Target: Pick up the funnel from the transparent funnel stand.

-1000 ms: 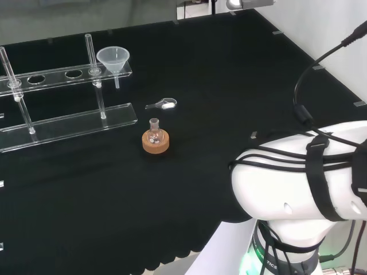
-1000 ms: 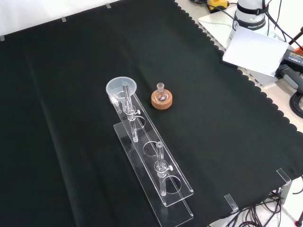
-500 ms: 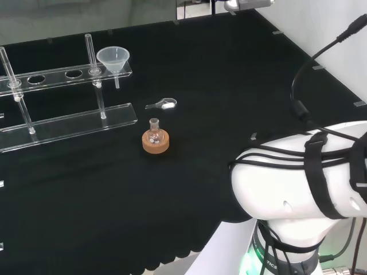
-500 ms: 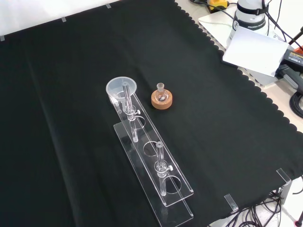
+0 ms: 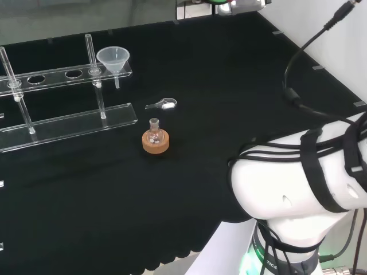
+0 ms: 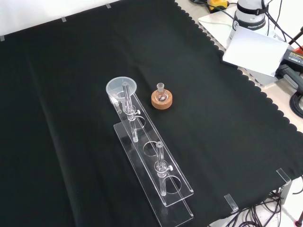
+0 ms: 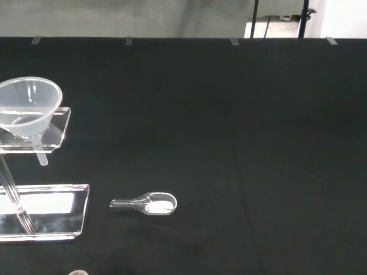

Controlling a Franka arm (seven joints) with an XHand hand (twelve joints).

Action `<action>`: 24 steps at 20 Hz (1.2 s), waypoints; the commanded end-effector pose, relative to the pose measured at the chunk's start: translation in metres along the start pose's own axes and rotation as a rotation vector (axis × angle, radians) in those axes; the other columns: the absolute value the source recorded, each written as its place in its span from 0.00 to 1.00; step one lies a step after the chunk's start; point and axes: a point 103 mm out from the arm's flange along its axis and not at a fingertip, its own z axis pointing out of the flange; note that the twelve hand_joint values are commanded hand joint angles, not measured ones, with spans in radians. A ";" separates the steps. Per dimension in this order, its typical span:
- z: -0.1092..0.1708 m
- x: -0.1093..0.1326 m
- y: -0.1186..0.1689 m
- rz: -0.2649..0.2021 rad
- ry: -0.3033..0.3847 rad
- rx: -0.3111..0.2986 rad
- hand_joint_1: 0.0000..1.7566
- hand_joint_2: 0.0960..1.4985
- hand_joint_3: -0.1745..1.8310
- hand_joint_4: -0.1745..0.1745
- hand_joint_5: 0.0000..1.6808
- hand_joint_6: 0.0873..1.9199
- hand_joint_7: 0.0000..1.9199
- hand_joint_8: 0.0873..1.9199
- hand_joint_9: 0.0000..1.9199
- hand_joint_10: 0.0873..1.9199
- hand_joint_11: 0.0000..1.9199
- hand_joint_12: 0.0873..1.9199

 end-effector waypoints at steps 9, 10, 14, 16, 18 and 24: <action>0.037 0.084 0.090 -0.125 -0.066 0.065 0.00 0.73 0.31 0.44 0.11 0.00 0.00 0.24 0.08 0.33 0.06 0.70; 0.040 0.100 0.095 -0.138 -0.080 0.070 0.00 0.73 0.31 0.44 0.11 0.00 0.00 0.24 0.08 0.33 0.06 0.70; 0.050 0.143 0.115 -0.173 -0.090 0.092 0.00 0.73 0.31 0.44 0.11 0.00 0.00 0.25 0.08 0.33 0.06 0.71; 0.056 0.157 0.121 -0.189 -0.091 0.104 0.00 0.73 0.30 0.43 0.11 0.00 0.00 0.25 0.08 0.33 0.06 0.71; 0.062 0.170 0.124 -0.204 -0.091 0.113 0.00 0.72 0.30 0.43 0.10 0.00 0.01 0.26 0.09 0.34 0.05 0.71; 0.083 0.187 0.133 -0.226 -0.101 0.162 0.00 0.72 0.28 0.42 0.09 0.00 0.01 0.29 0.10 0.36 0.05 0.72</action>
